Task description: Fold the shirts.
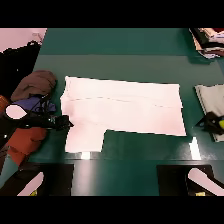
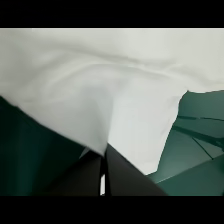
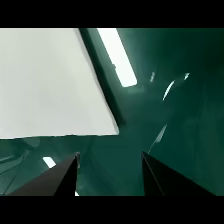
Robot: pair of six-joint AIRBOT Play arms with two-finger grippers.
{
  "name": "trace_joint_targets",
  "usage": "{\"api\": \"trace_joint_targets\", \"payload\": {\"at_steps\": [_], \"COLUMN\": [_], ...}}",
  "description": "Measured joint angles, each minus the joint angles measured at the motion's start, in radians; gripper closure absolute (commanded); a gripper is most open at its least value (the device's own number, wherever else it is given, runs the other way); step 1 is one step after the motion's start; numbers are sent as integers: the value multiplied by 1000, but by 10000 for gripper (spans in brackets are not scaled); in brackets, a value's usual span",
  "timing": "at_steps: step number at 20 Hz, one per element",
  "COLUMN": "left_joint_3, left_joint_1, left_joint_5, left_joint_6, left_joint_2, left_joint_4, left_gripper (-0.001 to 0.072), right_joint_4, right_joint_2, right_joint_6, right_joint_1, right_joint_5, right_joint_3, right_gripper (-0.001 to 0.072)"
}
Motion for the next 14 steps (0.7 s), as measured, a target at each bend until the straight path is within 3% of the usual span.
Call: {"api": "trace_joint_targets", "payload": {"at_steps": [6, 11, 14], "left_joint_3": [12, 14, 25], "left_joint_1": [0, 0, 0], "left_joint_5": [4, 6, -25], "left_joint_6": [2, 2, 1], "left_joint_2": [2, 2, 6], "left_joint_4": [-3, 2, 32], "left_gripper": [680, 681, 683], "right_joint_4": [110, 146, 134], "right_joint_2": [-67, -110, -83], "right_joint_6": [-53, -66, -68], "right_joint_1": [-6, 76, 104], "right_joint_5": [-113, -165, -193], "right_joint_3": [-171, -197, -204], "right_gripper": [286, 679, 698]}}
